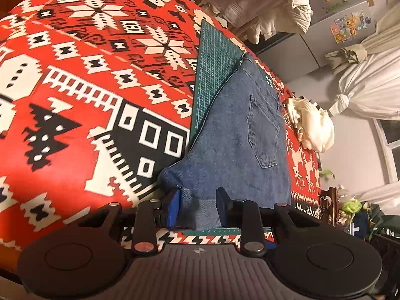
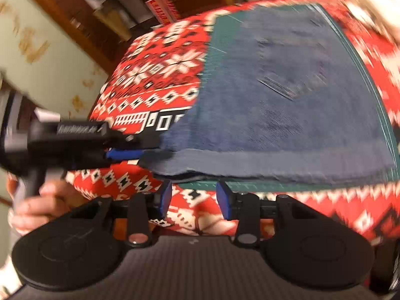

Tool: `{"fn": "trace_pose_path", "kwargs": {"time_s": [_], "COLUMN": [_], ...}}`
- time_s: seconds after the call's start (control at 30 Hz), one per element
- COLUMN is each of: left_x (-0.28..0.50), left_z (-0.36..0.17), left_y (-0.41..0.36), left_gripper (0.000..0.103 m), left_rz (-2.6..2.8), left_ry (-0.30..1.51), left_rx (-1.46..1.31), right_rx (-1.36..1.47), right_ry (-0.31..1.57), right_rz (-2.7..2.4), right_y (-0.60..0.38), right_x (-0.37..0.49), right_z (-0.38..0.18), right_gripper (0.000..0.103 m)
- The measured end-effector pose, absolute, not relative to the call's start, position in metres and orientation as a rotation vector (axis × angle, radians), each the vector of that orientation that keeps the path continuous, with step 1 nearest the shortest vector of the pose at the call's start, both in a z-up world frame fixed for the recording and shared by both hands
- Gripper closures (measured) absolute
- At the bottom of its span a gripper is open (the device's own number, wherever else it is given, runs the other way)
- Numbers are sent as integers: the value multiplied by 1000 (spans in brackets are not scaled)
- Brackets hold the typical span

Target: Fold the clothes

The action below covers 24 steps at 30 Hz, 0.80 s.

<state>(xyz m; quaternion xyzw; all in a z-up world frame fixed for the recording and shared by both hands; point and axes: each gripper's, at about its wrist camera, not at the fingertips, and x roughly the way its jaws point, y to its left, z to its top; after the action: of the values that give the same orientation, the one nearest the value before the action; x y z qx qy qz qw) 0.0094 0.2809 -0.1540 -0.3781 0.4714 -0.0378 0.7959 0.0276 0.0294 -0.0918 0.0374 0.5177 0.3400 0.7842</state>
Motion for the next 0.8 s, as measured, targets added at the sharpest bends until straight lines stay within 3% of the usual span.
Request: {"fn": "trace_pose_path", "kwargs": {"time_s": [0.13, 0.4, 0.47, 0.5, 0.53, 0.8], "left_x": [13, 24, 25, 23, 22, -5], "left_z": [-154, -153, -154, -155, -156, -154], "left_y": [284, 287, 288, 289, 291, 285], "left_gripper": [81, 81, 81, 81, 81, 81], "left_rz": [-101, -143, -138, -135, -131, -58], "left_ry": [1012, 1018, 1025, 1027, 1030, 1033], "left_rx": [-877, -970, -969, -969, -971, -824], "right_rx": [14, -266, -315, -333, -338, -144], "right_ry": [1088, 846, 837, 841, 849, 925], "right_rz": [782, 801, 800, 797, 795, 821], "right_y": [52, 94, 103, 106, 107, 85], "right_x": [21, 0, 3, 6, 10, 45], "right_z": [-91, -85, -91, -94, -96, -74], "right_gripper": [59, 59, 74, 89, 93, 96]}}
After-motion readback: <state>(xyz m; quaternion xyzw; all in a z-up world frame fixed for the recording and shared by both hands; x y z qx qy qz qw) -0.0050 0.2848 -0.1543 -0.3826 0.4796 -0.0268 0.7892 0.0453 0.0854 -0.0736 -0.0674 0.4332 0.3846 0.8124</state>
